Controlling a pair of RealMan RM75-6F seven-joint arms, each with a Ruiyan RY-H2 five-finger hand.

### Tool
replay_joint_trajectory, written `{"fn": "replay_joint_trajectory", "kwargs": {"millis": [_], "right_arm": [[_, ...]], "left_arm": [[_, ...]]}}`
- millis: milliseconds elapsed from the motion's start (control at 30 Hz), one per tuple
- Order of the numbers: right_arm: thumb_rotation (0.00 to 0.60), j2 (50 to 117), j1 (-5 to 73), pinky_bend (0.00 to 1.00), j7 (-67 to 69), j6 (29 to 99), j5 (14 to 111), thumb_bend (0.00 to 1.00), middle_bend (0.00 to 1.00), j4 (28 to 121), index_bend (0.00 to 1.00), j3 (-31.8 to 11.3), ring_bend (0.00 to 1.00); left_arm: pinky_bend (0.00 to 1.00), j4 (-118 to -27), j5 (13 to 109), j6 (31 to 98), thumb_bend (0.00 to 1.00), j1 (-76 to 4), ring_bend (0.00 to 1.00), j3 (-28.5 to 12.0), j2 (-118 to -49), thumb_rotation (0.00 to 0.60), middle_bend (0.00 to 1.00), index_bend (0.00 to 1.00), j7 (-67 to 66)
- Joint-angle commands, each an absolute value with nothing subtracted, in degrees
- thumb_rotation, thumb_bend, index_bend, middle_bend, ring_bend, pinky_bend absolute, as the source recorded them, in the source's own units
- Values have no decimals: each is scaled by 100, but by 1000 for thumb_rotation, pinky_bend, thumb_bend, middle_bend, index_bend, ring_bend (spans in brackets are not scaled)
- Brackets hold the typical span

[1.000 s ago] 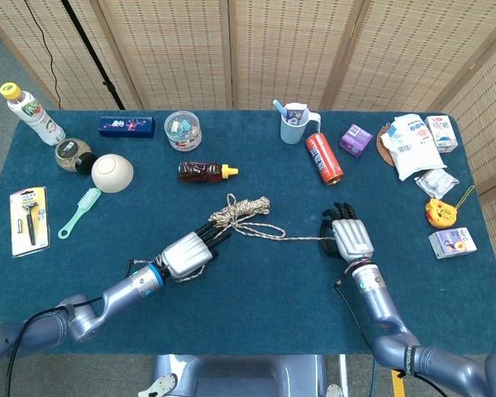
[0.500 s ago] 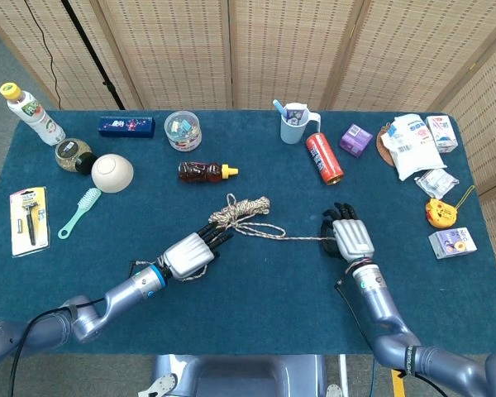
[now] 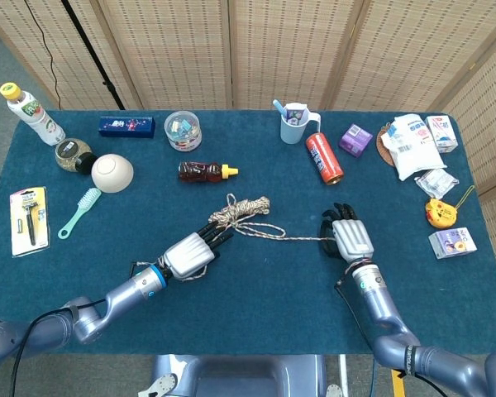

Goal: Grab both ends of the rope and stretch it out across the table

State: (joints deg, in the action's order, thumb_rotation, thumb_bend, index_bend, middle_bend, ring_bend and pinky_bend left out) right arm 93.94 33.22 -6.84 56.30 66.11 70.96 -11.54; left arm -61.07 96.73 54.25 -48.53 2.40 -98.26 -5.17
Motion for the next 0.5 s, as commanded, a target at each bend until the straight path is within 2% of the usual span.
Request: {"fn": "replay_joint_trajectory", "kwargs": {"millis": [33,500], "right_arm": [[600,9394,3322,0,-679,5628,6612,533,236,7095,607,-1155,58],[600,9381,3317,0,-657,5611,6612,532,239,7113,611,-1152,59]], "left_arm": [[0,-6111,9665,5442,356,-4853,0,242,-9828,600,80,596,-522],[0,-6255,9545,5509,356,-4843,0,203,-9741,600,111,637,-433]]}}
